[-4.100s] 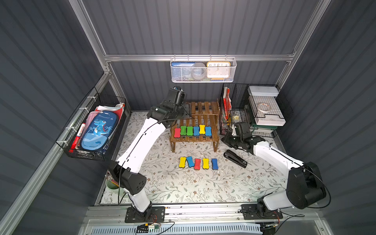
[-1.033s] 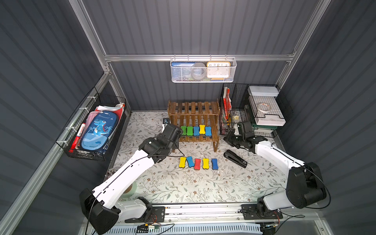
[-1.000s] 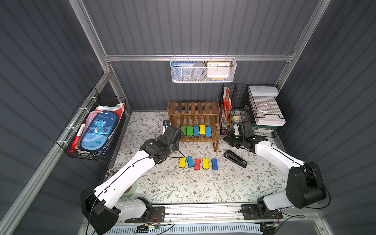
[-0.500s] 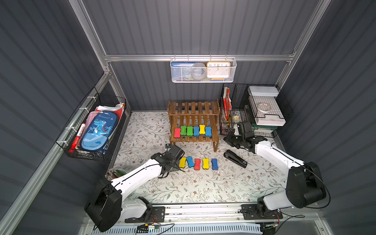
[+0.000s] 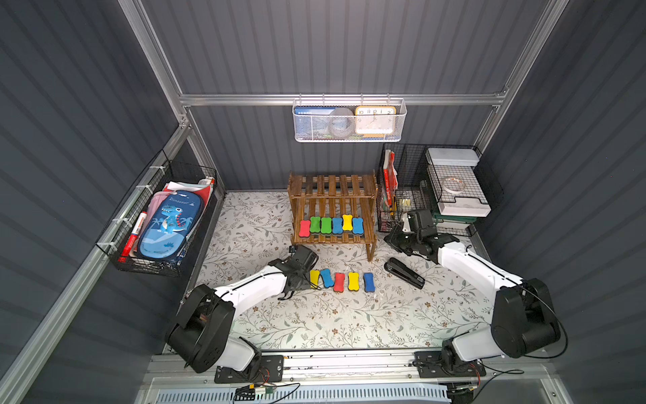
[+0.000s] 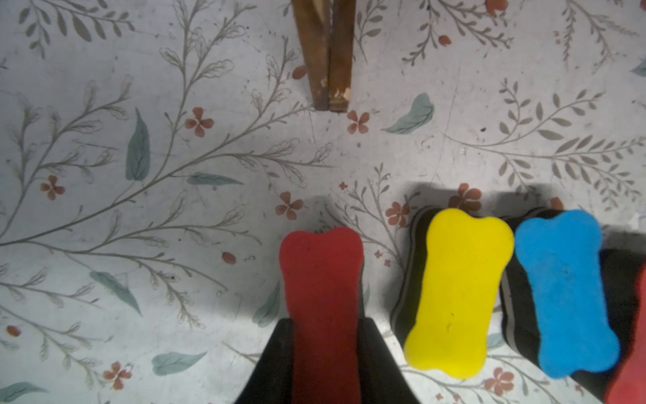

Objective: Remove the whiteboard erasers from the shelf
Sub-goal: Place the whiteboard eraser at the center of the board.

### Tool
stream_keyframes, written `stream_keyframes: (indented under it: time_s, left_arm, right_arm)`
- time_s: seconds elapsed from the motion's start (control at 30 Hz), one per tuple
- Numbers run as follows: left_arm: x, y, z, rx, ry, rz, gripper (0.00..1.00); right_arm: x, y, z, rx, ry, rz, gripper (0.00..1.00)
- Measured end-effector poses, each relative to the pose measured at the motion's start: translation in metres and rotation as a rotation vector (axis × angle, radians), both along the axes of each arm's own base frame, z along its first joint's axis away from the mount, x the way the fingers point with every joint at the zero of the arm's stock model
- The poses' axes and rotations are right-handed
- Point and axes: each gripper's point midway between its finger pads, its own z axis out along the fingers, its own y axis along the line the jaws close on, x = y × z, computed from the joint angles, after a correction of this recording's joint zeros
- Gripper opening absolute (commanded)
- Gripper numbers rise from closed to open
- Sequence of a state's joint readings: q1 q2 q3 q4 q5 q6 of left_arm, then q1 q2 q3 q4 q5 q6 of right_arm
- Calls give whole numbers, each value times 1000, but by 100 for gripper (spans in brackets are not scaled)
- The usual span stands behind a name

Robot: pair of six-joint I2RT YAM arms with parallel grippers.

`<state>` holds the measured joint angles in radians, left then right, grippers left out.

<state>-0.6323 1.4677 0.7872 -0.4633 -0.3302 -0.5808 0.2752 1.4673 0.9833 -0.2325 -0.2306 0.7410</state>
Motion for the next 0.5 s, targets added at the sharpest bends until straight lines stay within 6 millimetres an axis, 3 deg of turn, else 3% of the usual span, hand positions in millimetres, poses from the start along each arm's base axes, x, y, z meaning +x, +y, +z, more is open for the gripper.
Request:
stream_keyframes:
  time_s: [0.33, 0.5]
  left_arm:
    - [14, -8, -2, -1, -21, -11, 38]
    - [13, -8, -3, 1, -18, -13, 51]
  right_arm:
    - [0, -2, -2, -6, 3, -7, 12]
    - [-3, -4, -5, -13, 18, -19, 22]
